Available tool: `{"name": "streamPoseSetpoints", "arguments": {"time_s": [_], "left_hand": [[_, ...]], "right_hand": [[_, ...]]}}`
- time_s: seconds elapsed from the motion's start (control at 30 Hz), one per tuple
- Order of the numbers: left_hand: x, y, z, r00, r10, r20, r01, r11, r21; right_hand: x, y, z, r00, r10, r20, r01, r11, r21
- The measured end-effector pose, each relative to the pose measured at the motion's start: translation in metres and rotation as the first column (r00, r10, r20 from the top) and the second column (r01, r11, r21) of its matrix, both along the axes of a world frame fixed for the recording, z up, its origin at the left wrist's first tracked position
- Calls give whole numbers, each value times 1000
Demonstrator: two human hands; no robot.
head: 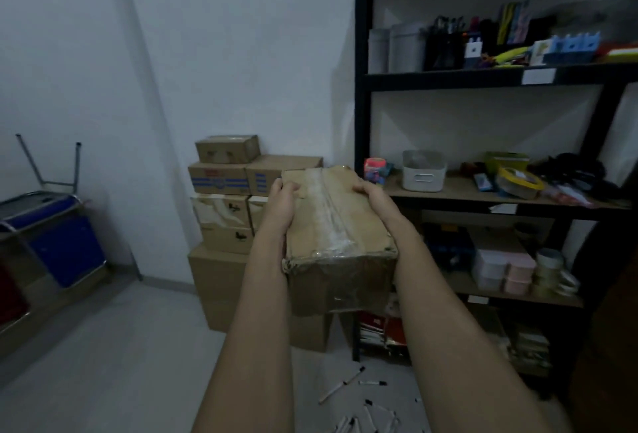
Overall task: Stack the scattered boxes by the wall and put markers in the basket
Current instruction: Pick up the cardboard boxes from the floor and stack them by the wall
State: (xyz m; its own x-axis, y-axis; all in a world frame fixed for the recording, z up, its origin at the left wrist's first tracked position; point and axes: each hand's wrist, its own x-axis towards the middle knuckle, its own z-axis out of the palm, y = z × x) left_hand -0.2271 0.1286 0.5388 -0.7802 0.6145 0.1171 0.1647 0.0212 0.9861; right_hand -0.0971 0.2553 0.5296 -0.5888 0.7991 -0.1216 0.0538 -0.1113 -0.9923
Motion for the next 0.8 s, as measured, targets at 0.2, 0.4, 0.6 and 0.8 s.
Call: {"name": "streamPoseSetpoints", "arguments": {"time_s": [0.2,0.4,0.6,0.8], "left_hand": [[-70,-15,27,999,47,9,-47,999,6],[-141,1,40,997,69,31,-69,997,15],[-231,58,21,998,50,30,-50,999,8],[-308,115,-8,996,42,84,-43,999,12]], "right_hand": [[-79,-3,25,999,30,27,-32,996,81],[-158,23,29,997,53,55,-57,996,67],[-256,87,12,999,32,14,-33,994,102],[-335,147,-16,990,52,134,-61,996,66]]}}
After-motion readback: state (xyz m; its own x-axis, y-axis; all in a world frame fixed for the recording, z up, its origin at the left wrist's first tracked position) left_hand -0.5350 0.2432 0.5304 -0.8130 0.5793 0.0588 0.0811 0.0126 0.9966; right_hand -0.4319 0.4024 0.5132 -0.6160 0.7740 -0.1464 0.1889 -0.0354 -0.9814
